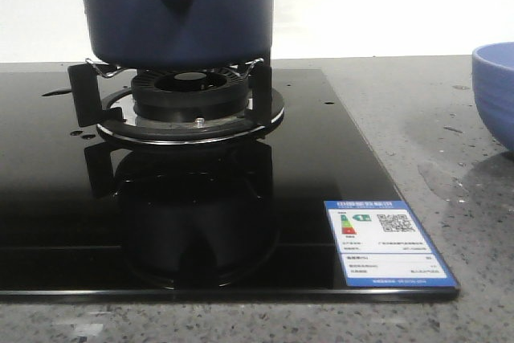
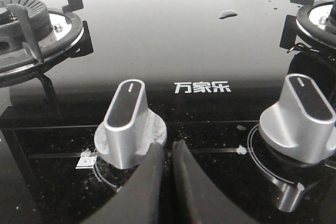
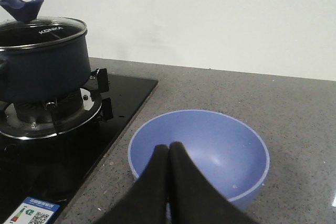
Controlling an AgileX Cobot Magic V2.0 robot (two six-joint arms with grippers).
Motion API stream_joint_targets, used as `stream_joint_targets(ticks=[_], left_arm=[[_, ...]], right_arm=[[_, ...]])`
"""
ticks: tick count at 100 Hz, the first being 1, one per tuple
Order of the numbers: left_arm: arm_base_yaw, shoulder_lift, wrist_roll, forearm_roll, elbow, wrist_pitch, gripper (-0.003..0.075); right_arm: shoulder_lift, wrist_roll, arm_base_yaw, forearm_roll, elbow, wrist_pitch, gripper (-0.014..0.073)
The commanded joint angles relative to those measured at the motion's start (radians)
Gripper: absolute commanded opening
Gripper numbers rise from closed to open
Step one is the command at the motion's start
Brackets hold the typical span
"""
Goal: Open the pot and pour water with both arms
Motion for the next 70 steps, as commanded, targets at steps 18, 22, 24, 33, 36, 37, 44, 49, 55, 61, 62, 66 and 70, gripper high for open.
stream_joint_targets(ticks=[18, 22, 24, 33, 36, 37, 44, 49, 55, 61, 62, 66, 70], left_arm=[[0.000, -0.028, -0.012, -0.009, 0.028, -0.046, -0.0020], [0.000, -0.028, -0.012, -0.009, 0.028, -0.046, -0.0020], [0.000, -0.028, -0.012, -0.009, 0.028, -0.046, -0.0020], [0.000, -0.028, -0.012, -0.009, 0.028, -0.046, -0.0020], [0.000, -0.028, -0.012, -0.009, 0.028, -0.046, -0.0020], [0.000, -0.028, -0.012, -0.009, 0.028, -0.046, -0.0020], [0.000, -0.028, -0.012, -0.009, 0.028, -0.046, -0.0020], [0.000, -0.028, -0.012, -0.009, 0.028, -0.046, -0.0020], [0.000, -0.028, -0.012, -0.009, 0.028, -0.046, -0.0020], [0.000, -0.028, -0.012, -0.009, 0.028, -0.046, -0.0020], [0.000, -0.028, -0.012, -0.009, 0.028, -0.046, -0.0020], [0.000, -0.028, -0.012, -0.009, 0.028, -0.046, -0.0020], [0.000, -0.028, -0.012, -0.009, 0.028, -0.046, -0.0020]], right_arm=[[0.007, 0.001, -0.004, -0.088, 0.009, -0.082, -0.0064], [0.007, 0.023, -0.009, -0.117, 0.033, -0.113, -0.0064], [0.007, 0.040, -0.015, -0.124, 0.048, -0.123, -0.0064], [0.007, 0.119, -0.053, -0.152, 0.121, -0.178, -0.0064], [0.007, 0.135, -0.070, -0.171, 0.160, -0.213, -0.0064], [0.007, 0.147, -0.080, -0.181, 0.169, -0.222, -0.0064], [0.007, 0.168, -0.136, -0.198, 0.258, -0.311, -0.0064], [0.007, 0.168, -0.175, -0.198, 0.320, -0.376, -0.0064], [0.007, 0.168, -0.214, -0.198, 0.391, -0.444, -0.0064], [0.007, 0.168, -0.247, -0.198, 0.441, -0.485, -0.0064], [0.007, 0.168, -0.250, -0.198, 0.452, -0.490, -0.0064], [0.002, 0.168, -0.264, -0.198, 0.475, -0.494, -0.0064], [-0.007, 0.168, -0.271, -0.197, 0.498, -0.495, -0.0064]])
